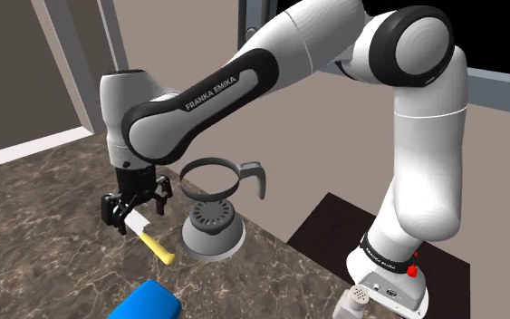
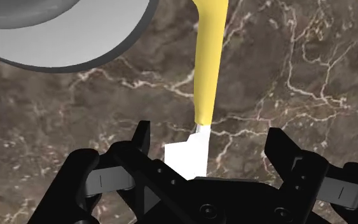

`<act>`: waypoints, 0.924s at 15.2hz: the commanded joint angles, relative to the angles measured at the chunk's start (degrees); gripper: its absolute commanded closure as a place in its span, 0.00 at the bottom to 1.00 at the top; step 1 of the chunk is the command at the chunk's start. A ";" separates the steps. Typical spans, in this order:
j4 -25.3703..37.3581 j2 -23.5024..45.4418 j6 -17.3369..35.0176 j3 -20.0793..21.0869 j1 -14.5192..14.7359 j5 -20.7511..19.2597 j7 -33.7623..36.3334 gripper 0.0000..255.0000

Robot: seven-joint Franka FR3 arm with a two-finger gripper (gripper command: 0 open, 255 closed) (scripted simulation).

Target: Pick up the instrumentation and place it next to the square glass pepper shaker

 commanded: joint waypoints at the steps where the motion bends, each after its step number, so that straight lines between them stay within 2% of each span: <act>1: 0.43 1.43 0.69 -0.12 0.25 -0.63 -0.77 0.00; 6: -0.51 3.44 3.51 -0.62 1.07 -1.68 -0.10 0.00; 13: -0.51 3.43 3.51 -0.62 1.07 -1.67 -0.11 0.00; 14: -0.51 3.43 3.51 -0.62 1.07 -1.67 -0.11 1.00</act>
